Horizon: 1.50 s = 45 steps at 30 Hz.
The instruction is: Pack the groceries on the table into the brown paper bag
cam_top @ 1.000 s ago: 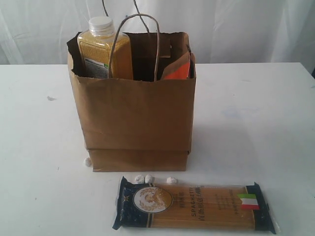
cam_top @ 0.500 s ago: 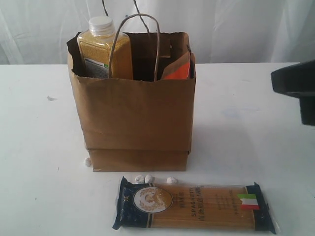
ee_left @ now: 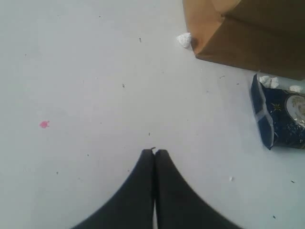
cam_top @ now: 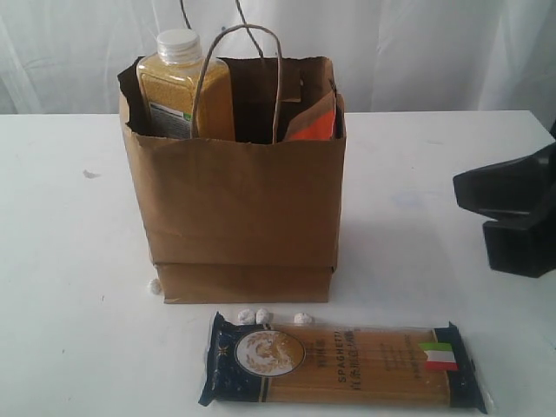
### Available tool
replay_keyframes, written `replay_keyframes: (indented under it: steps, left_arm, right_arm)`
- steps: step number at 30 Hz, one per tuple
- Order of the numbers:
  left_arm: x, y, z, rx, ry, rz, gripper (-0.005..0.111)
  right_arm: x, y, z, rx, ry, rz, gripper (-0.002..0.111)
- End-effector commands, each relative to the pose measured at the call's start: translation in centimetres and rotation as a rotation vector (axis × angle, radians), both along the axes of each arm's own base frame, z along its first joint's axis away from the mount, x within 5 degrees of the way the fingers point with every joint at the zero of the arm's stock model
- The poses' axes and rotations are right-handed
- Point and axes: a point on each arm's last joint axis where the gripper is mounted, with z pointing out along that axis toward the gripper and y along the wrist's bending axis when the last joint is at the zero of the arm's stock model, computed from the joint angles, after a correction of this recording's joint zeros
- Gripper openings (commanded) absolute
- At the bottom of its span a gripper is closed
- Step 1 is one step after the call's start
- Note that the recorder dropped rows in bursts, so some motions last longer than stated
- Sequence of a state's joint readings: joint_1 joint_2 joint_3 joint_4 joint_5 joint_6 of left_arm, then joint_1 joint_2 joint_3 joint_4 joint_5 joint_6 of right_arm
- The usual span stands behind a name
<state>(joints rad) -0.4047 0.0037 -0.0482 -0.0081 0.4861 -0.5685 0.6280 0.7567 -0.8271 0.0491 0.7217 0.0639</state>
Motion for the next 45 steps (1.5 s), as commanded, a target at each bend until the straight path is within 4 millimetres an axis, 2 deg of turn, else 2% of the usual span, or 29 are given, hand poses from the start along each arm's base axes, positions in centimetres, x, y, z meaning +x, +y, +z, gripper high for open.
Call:
replay_keyframes:
  steps: [1, 6, 12, 18, 27, 36, 45]
  left_arm:
    - [-0.1, 0.2, -0.8, 0.062, 0.017, -0.015, 0.000]
    - [0.9, 0.3, 0.7, 0.125, -0.205, -0.023, 0.000]
    - [1.6, 1.0, 2.0, 0.410, -0.471, -0.071, 0.000]
    - [1.6, 1.0, 2.1, 0.419, -0.478, -0.071, 0.000]
    - [1.6, 1.0, 2.1, 0.419, -0.478, -0.071, 0.000]
    - [1.6, 1.0, 2.1, 0.419, -0.478, -0.071, 0.000]
    - [1.6, 1.0, 2.1, 0.419, -0.478, -0.071, 0.000]
  right_arm:
    - [-0.2, -0.2, -0.1, -0.008, 0.005, 0.004, 0.000]
    - [-0.5, -0.3, -0.5, -0.056, 0.039, 0.021, 0.000]
    - [0.3, 0.3, -2.7, -0.159, 0.137, 0.045, 0.000]
    - [3.1, 2.2, -5.7, -0.223, 0.161, 0.071, 0.000]
    - [7.3, 5.1, -10.2, -0.215, 0.188, 0.038, 0.000]
    - [8.8, 6.2, -15.5, -0.277, 0.267, 0.039, 0.000]
    - [10.3, 7.1, -18.9, -0.297, 0.275, 0.042, 0.000]
